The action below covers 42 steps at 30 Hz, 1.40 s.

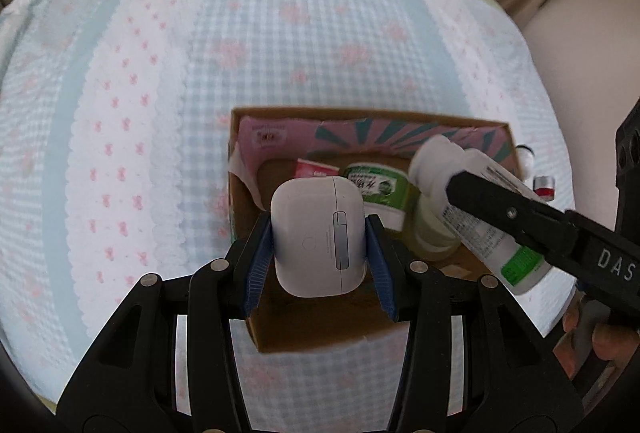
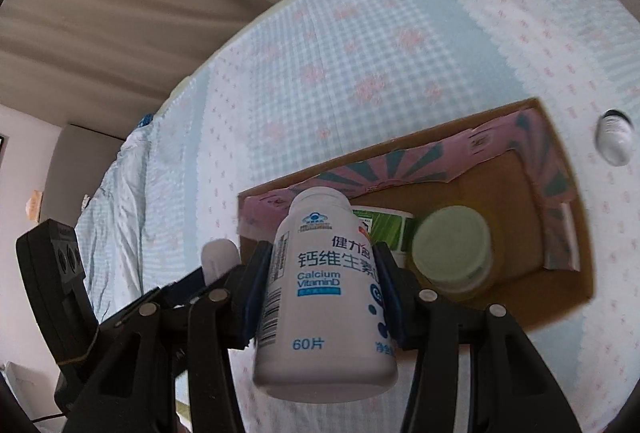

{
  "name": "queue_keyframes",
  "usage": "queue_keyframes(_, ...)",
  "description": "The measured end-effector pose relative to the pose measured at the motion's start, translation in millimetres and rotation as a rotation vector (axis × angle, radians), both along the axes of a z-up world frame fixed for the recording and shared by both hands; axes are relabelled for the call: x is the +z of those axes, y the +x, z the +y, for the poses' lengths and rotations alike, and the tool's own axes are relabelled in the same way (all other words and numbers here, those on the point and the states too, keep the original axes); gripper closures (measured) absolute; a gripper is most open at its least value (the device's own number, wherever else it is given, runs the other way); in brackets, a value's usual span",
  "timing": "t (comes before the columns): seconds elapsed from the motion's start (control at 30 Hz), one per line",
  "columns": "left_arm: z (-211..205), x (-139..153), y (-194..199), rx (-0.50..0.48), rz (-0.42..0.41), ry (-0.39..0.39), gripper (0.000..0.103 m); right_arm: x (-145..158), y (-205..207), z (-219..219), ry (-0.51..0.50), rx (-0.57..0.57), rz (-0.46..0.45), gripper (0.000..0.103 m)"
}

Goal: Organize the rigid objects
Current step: 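Carry earbud case with left gripper while right gripper carries vitamin bottle into box, then withdraw both open grippers from the box toward the two remaining jars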

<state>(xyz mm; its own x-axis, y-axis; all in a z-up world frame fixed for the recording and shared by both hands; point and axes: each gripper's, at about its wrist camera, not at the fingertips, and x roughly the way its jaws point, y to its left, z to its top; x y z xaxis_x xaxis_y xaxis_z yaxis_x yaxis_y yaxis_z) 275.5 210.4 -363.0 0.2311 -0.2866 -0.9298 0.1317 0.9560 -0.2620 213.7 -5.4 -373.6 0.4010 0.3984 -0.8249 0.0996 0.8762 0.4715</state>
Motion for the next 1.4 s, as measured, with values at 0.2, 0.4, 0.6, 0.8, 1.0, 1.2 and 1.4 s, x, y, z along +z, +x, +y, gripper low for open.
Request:
queue_keyframes(0.2,-11,-31,5,-0.054,0.055,0.012,0.061,-29,16,-2,0.009,-0.023,0.036,0.057)
queue_keyframes(0.4,-20,-36,5,-0.08,0.062,0.018,0.033,-38,25,-2,0.002,0.011,0.047,0.055)
queue_keyframes(0.6,-16,-28,-6,-0.112,0.04,-0.002,0.0,-34,19,-8,-0.097,0.049,0.049,0.003)
queue_keyframes(0.8,-9,-22,-20,-0.069,0.043,0.007,0.0,-31,4,-15,-0.16,0.079,0.063,0.003)
queue_keyframes(1.0,-4,-6,-32,-0.04,0.022,0.002,0.0,-22,-7,-16,-0.166,0.091,0.057,0.003)
queue_keyframes(1.2,-4,31,-48,-0.023,-0.037,-0.013,0.0,5,-22,-15,-0.177,0.093,0.029,0.003)
queue_keyframes(1.4,-9,84,-69,0.01,-0.07,0.022,0.0,48,-47,-15,-0.208,0.112,-0.014,0.003)
